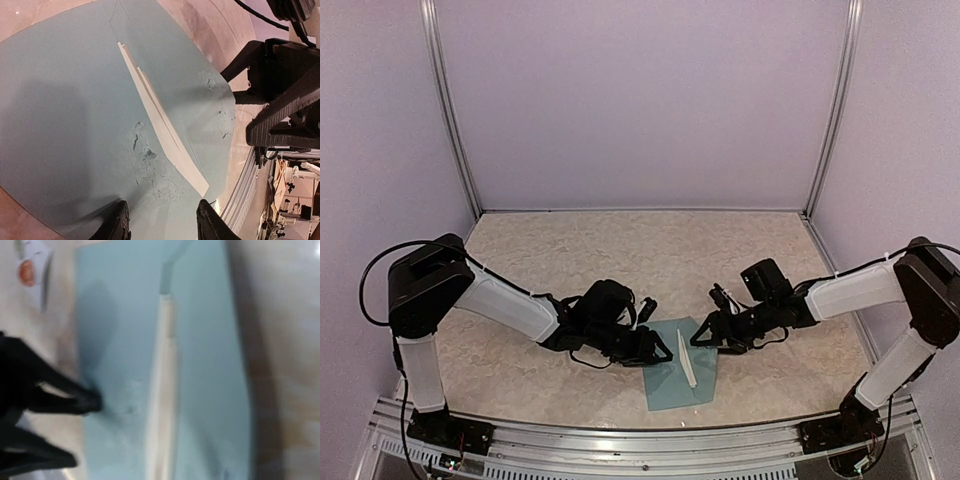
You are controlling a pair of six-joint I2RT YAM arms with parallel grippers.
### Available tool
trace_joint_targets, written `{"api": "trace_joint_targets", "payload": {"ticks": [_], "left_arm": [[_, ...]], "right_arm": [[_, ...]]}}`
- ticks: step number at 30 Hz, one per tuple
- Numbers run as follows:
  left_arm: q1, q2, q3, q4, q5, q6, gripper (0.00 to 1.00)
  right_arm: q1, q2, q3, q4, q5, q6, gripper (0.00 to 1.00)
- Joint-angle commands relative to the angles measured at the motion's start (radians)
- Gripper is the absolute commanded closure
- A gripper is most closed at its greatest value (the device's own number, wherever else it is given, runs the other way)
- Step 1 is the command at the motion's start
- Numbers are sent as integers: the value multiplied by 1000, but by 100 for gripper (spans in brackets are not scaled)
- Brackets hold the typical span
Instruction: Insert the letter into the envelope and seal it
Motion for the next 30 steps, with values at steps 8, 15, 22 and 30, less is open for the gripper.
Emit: {"api": "trace_joint_targets", "payload": {"ticks": [8, 15, 22, 30], "left_arm": [[7, 15, -23, -28, -8, 11, 57], [8, 10, -32, 1, -6, -3, 57], [32, -122, -102, 17, -69, -4, 56], [141, -393, -196, -127, -217, 77, 51]], "right_arm": [[122, 105, 93, 122, -95, 40, 37], [153, 214, 95, 183, -74, 85, 38], [153, 112, 107, 118, -25, 62, 38], [151, 68, 293, -57, 44, -122, 43]]}}
